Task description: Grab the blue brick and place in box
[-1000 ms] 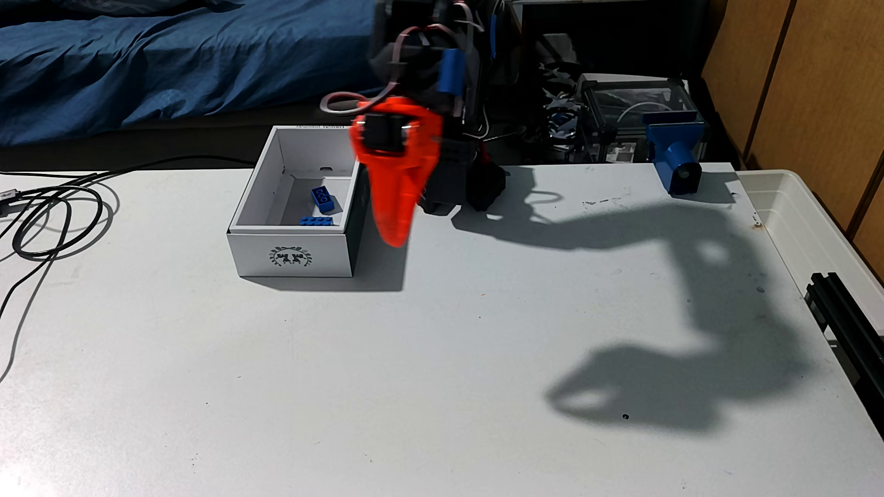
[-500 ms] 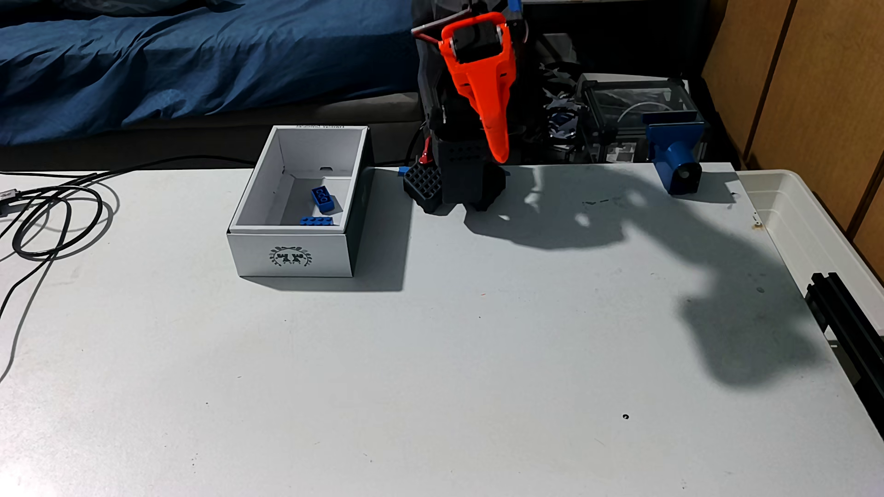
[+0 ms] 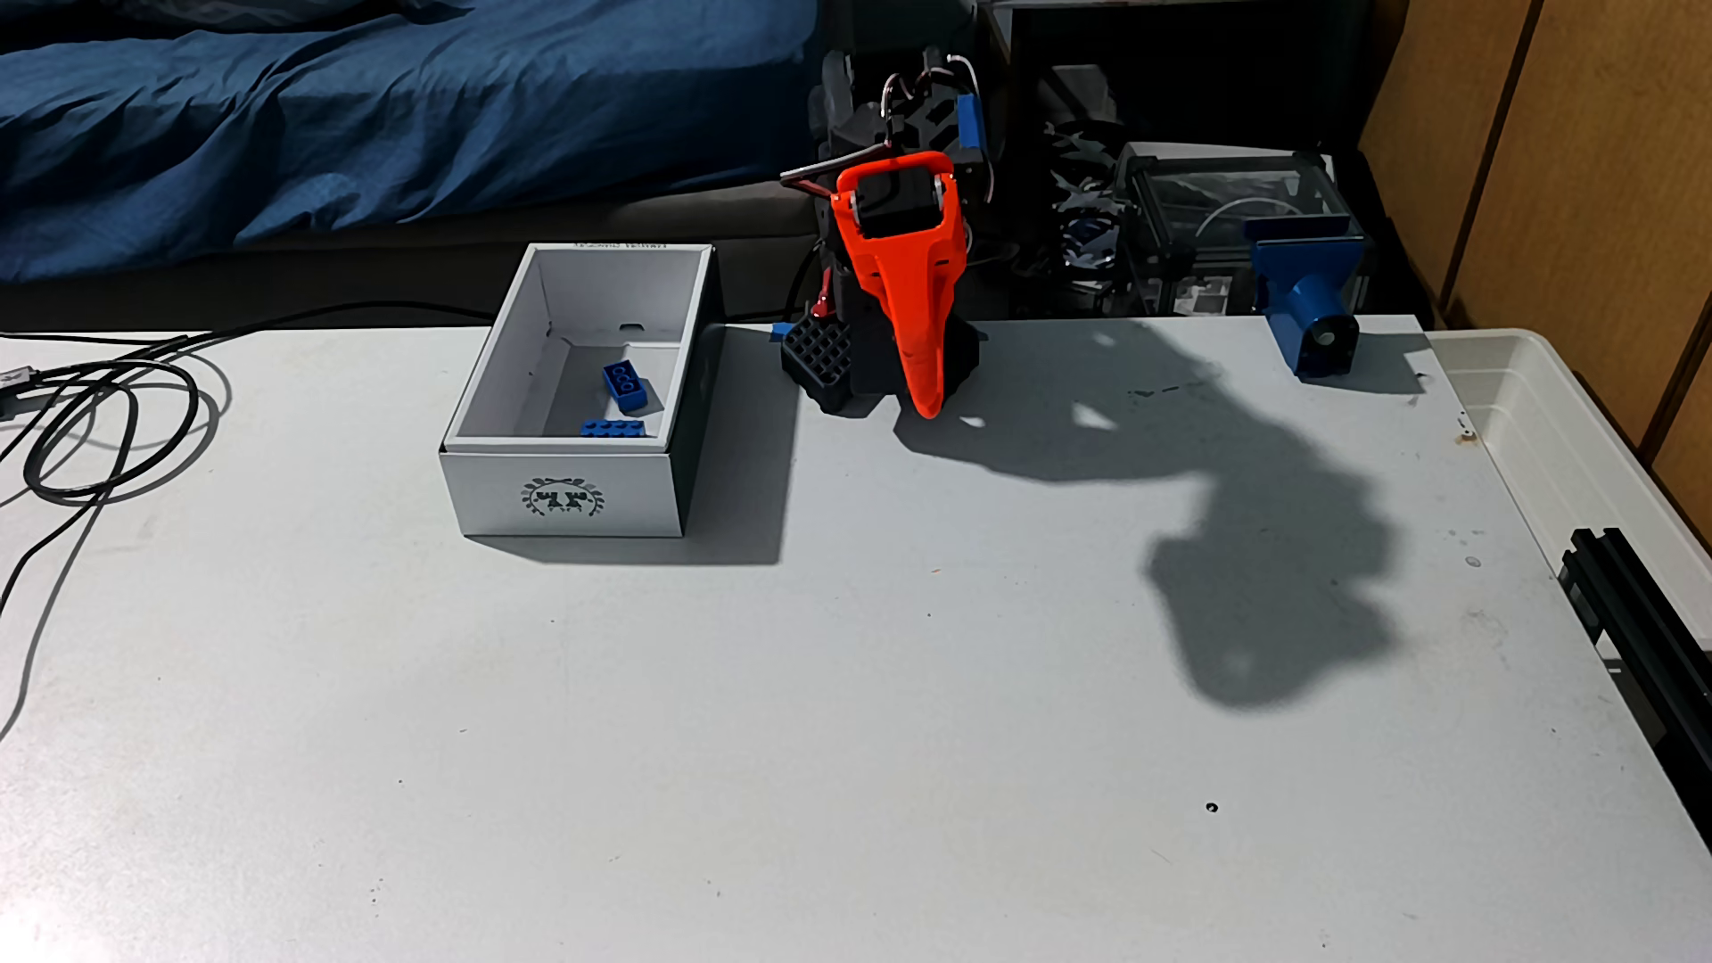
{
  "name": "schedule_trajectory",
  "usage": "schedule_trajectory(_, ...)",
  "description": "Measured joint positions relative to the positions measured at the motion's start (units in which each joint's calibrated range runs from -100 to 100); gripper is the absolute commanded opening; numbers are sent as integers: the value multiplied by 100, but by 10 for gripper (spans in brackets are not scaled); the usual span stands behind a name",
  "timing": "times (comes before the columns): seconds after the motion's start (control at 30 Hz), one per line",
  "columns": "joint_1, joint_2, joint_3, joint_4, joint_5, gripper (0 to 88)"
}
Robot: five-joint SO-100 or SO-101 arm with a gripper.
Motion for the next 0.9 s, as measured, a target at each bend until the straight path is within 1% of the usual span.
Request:
schedule_trajectory(0.27,140,0,1270,-2626,5,18)
schedule_trajectory(0.4,214,0,1323,-3057,16,18)
schedule_trajectory(0.5,214,0,1323,-2925,32,18)
schedule_trajectory(0.7,236,0,1323,-1555,158,26)
schedule_trajectory(0.9,362,0,1323,-255,174,20)
